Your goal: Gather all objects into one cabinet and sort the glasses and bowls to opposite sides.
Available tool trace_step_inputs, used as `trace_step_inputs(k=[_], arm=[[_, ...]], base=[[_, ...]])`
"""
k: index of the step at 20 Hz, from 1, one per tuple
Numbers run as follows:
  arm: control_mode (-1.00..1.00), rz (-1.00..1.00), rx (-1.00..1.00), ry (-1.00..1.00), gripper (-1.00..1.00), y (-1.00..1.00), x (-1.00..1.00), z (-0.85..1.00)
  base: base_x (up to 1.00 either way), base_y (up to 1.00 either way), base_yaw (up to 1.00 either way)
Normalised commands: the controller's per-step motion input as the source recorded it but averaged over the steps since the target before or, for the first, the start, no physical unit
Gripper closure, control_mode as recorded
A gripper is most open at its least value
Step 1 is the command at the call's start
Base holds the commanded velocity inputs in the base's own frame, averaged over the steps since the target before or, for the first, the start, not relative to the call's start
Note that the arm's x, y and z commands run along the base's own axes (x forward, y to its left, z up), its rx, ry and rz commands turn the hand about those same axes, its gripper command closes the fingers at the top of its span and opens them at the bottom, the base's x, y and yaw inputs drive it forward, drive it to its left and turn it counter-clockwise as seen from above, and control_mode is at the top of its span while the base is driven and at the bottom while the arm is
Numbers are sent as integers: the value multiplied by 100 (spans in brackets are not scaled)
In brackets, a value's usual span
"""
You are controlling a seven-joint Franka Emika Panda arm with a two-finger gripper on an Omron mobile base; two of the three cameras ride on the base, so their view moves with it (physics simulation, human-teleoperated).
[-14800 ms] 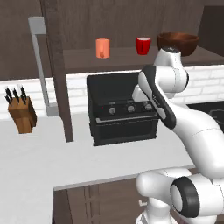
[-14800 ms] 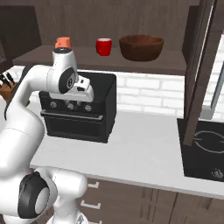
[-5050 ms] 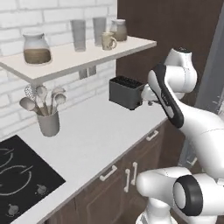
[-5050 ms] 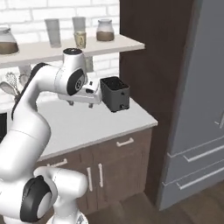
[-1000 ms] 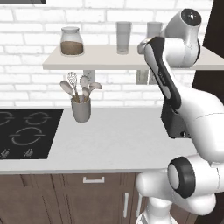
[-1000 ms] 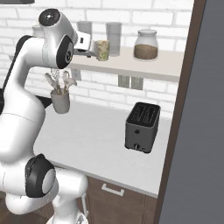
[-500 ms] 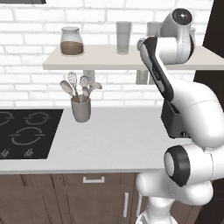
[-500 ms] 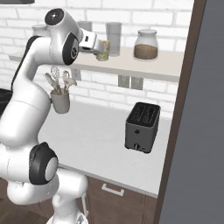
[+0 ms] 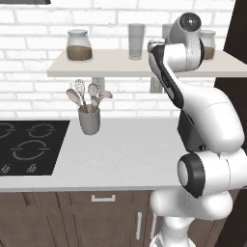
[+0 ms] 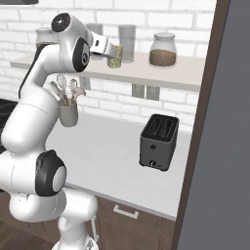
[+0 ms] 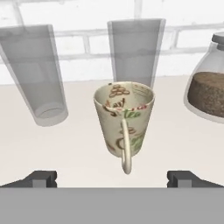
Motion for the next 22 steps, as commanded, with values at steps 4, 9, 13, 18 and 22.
trace_step_inputs(k=[4,9,13,18,22], arm=[[-100,0,0,0,-100,-11,0,-1],[-100,0,0,0,-100,-10,12,0],[-100,0,0,0,-100,-3,24,0],[-100,0,0,1,-100,0,15,0],[-100,0,0,4,-100,-1,3,-4]], base=[[0,0,0],[0,0,0],[0,0,0],[0,0,0],[0,0,0]])
